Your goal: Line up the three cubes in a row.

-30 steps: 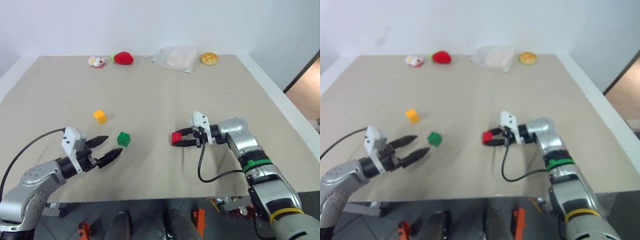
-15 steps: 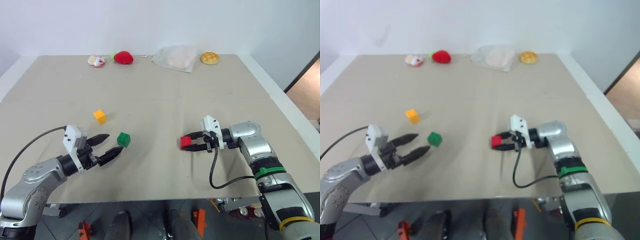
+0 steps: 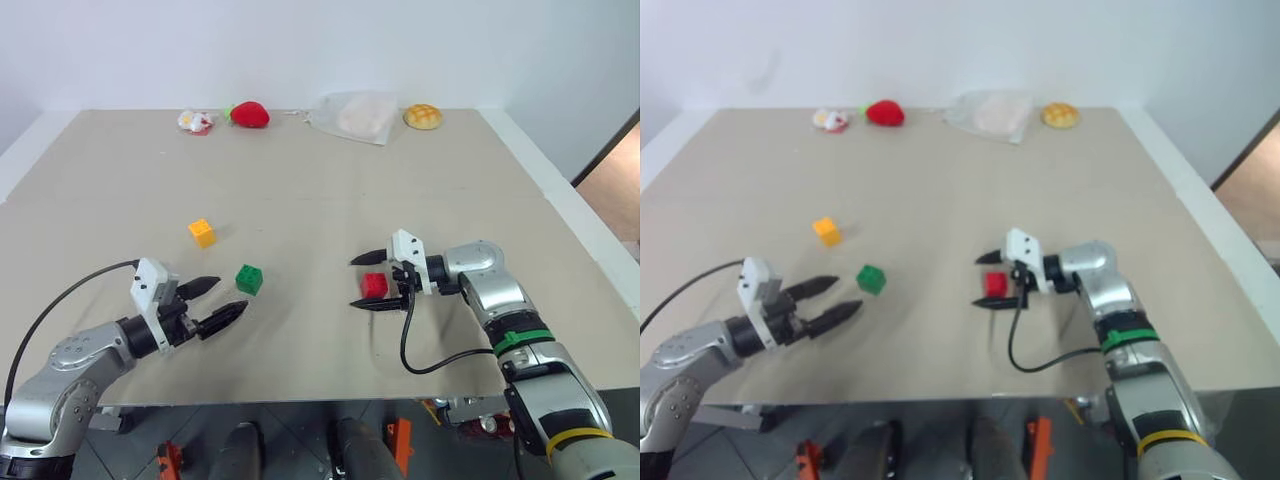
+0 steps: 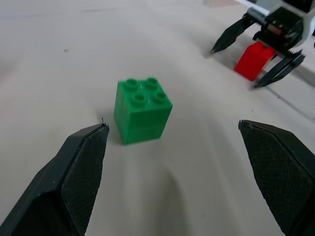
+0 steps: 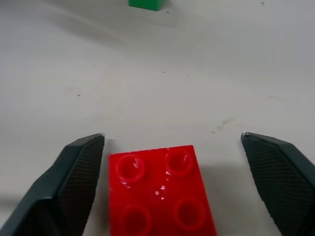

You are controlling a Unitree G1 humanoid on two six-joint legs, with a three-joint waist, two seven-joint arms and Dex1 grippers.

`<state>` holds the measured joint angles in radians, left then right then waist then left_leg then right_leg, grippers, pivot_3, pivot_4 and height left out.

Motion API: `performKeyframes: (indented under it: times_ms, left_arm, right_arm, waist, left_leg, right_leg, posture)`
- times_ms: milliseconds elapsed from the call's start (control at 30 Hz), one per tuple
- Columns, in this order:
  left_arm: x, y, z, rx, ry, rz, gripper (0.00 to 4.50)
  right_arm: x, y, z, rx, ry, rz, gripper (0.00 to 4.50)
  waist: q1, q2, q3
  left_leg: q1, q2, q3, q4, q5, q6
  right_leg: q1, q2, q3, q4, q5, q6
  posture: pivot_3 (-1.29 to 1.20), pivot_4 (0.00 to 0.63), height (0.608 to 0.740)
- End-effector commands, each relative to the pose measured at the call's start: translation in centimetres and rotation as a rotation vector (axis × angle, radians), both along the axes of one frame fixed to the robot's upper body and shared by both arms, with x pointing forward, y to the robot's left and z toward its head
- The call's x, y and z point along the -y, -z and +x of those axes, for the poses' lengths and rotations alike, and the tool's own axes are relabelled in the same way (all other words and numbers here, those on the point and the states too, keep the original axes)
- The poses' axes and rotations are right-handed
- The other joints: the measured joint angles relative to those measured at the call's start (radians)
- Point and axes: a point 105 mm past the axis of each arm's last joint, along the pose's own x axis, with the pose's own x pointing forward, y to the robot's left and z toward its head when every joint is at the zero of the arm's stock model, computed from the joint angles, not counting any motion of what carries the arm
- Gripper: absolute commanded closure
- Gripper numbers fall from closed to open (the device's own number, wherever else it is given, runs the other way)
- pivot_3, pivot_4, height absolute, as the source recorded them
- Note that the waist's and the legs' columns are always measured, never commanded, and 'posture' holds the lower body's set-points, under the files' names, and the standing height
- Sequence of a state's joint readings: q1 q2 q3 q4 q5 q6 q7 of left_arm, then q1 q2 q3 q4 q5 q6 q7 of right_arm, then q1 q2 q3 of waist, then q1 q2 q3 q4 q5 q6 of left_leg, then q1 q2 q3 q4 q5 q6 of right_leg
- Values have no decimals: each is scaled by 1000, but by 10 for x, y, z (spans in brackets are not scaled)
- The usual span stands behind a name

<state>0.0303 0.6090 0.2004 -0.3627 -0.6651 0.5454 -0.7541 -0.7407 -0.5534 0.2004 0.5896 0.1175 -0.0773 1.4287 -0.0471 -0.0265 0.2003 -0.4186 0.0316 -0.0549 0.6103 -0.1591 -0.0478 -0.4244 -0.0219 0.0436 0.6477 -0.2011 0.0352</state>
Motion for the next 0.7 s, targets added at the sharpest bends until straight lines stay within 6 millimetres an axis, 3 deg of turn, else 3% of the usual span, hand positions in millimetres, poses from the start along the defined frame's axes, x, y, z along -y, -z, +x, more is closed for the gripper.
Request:
performKeyframes:
  times_ms: [33, 233, 367, 533, 600, 700]
  left_arm:
    - [0, -4, -1, 26, 8, 15, 123]
    - [-1, 1, 2, 11, 1, 7, 123]
    - [-1, 9, 4, -11, -10, 9, 123]
    - [-1, 16, 14, -7, -38, 14, 123]
    - [0, 18, 21, -2, -50, 19, 123]
    - [4, 21, 31, 5, -64, 27, 123]
  right_arm:
    - [4, -33, -8, 56, -70, 32, 29]
    - [20, -63, -28, 55, -115, 35, 29]
    - [32, -88, -21, 109, -33, 76, 29]
    - [32, -130, -4, 139, 111, 311, 29]
    - [29, -134, -4, 128, 134, 372, 29]
    - [21, -120, -11, 117, 121, 351, 29]
  waist:
    - [0, 0, 0]
    - [0, 0, 0]
    - [0, 0, 0]
    - [0, 0, 0]
    - [1, 0, 0]
    - [4, 0, 0]
  left_leg:
    - [0, 0, 0, 0, 0, 0]
    - [0, 0, 0, 0, 0, 0]
    - [0, 0, 0, 0, 0, 0]
    - [0, 0, 1, 0, 0, 0]
    - [0, 0, 0, 0, 0, 0]
    - [0, 0, 0, 0, 0, 0]
  right_leg:
    - [0, 0, 0, 0, 0, 0]
    - [0, 0, 0, 0, 0, 0]
    - [0, 0, 0, 0, 0, 0]
    - [-1, 0, 0, 0, 0, 0]
    - [-1, 0, 0, 0, 0, 0]
    - [-1, 0, 0, 0, 0, 0]
  posture:
    - [0, 150, 740]
    - [0, 150, 740]
    - [0, 150, 740]
    - [0, 150, 740]
    - [0, 150, 740]
    - [0, 150, 740]
